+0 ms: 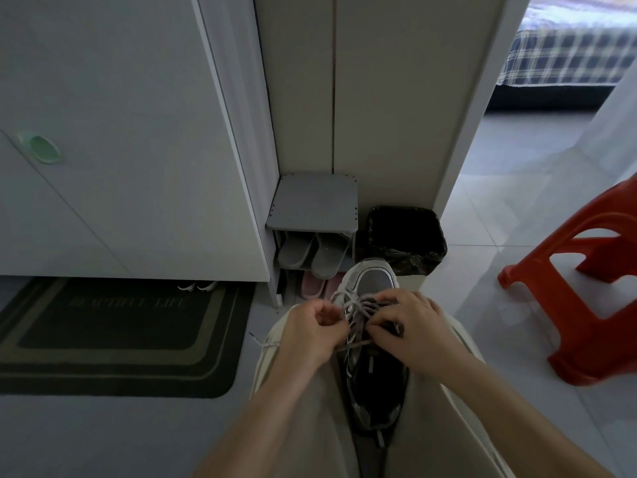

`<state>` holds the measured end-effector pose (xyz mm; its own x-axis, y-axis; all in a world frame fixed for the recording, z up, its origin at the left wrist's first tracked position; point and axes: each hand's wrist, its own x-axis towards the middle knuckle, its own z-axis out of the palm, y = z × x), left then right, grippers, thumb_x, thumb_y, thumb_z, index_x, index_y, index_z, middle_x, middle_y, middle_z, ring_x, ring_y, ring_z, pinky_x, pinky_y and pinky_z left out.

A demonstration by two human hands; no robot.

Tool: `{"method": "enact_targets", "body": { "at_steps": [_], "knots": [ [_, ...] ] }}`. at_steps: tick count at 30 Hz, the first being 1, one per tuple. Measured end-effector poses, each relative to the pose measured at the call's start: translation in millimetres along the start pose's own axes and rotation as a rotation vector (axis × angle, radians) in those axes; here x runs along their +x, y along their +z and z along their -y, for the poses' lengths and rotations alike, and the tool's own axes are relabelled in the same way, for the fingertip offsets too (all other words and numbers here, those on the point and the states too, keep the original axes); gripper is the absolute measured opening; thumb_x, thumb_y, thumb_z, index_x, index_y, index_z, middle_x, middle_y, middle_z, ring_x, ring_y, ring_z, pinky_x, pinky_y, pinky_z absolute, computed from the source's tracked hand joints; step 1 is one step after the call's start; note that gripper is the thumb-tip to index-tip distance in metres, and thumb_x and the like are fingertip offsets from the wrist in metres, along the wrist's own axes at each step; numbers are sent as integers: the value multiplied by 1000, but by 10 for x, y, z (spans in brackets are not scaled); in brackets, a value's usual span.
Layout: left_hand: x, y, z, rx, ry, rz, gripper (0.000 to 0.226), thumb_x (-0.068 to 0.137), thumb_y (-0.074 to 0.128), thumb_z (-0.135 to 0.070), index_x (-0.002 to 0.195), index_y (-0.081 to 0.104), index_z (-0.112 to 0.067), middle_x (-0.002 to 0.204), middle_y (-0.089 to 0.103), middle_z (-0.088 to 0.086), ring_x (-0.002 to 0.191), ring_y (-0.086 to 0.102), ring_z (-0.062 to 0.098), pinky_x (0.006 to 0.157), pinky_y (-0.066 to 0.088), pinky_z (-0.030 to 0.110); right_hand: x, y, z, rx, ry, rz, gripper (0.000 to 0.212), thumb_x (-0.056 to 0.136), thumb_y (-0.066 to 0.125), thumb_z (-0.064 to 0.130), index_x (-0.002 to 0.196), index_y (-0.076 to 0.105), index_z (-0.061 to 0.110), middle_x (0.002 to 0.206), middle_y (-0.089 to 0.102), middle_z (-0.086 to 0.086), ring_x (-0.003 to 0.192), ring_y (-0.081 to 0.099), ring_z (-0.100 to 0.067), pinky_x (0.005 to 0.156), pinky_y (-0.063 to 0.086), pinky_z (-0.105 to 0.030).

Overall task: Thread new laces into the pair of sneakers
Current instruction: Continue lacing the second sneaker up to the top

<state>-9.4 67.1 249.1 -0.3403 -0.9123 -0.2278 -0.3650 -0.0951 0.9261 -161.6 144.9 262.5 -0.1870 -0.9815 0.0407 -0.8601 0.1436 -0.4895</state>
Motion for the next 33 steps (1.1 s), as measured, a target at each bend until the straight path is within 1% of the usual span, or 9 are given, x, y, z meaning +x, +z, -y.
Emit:
{"method": "enact_targets", "body": {
  "at_steps": [2, 6, 12, 18, 22, 25, 28, 31, 33],
  "knots": [
    [20, 20, 4, -30, -43, 7, 20, 76, 74, -4, 69, 61, -17, 59, 65, -4, 56, 63, 14, 63, 56, 34, -40, 29, -34, -61, 26, 2, 14, 85, 58, 46, 91, 70, 41, 132, 43, 22, 121, 33, -7, 95, 10, -19],
    [18, 59, 4, -75, -100, 16, 18, 77, 76, -7, 67, 63, -15, 57, 65, -4, 49, 61, 5, 50, 49, 14, -105, 79, -70, -100, 0, -2, 17, 83, 56, 51, 88, 71, 42, 138, 38, 21, 125, 28, -10, 97, 5, -20],
    [38, 78, 36, -154, -153, 36, 12, 76, 77, -8, 72, 67, -12, 63, 66, 2, 51, 59, 7, 45, 42, 14, -67, 86, -33, -72, 84, -15, 19, 83, 60, 51, 101, 67, 49, 146, 29, 21, 130, 22, -12, 106, 15, -32],
    [16, 133, 59, -26, -55, -22, 18, 74, 79, -11, 66, 65, -19, 60, 64, -8, 54, 58, 3, 54, 47, 14, -33, 113, 24, -33, 113, 13, 19, 85, 61, 44, 102, 69, 44, 150, 25, 18, 134, 18, -14, 105, 12, -30],
    [8, 160, 71, 35, -20, -20, 18, 74, 79, -14, 66, 64, -21, 63, 65, -7, 60, 60, 6, 60, 49, 20, -26, 166, 12, 10, 112, -2, 15, 84, 62, 40, 95, 72, 42, 149, 29, 16, 134, 20, -15, 103, 11, -28],
    [-13, 161, 72, 41, -10, 16, 11, 75, 78, -20, 73, 67, -19, 70, 68, -4, 65, 64, 8, 66, 50, 23, -28, 244, 0, 52, 118, -63, 11, 83, 64, 40, 89, 74, 39, 147, 35, 14, 132, 24, -16, 105, 14, -31],
    [-49, 141, 81, 53, -6, 51, 14, 74, 79, -21, 78, 65, -19, 73, 68, -6, 65, 64, 2, 61, 50, 15, -24, 287, -2, 95, 147, -82, 10, 81, 67, 41, 86, 74, 37, 146, 35, 15, 131, 23, -15, 108, 16, -34],
    [-78, 111, 72, 43, -8, 63, 19, 74, 78, -16, 83, 61, -20, 80, 68, -2, 73, 66, 10, 66, 56, 24, -23, 302, -5, 88, 135, -82, 10, 79, 68, 43, 86, 73, 38, 146, 33, 17, 131, 20, -13, 107, 14, -32],
    [-112, 112, 57, 119, 63, 17, 25, 74, 78, -19, 91, 60, -21, 84, 67, -5, 78, 65, 9, 71, 56, 25, -27, 310, -8, 75, 121, -91, 9, 78, 68, 42, 85, 73, 38, 147, 34, 16, 131, 21, -15, 107, 14, -33]
  ]
}}
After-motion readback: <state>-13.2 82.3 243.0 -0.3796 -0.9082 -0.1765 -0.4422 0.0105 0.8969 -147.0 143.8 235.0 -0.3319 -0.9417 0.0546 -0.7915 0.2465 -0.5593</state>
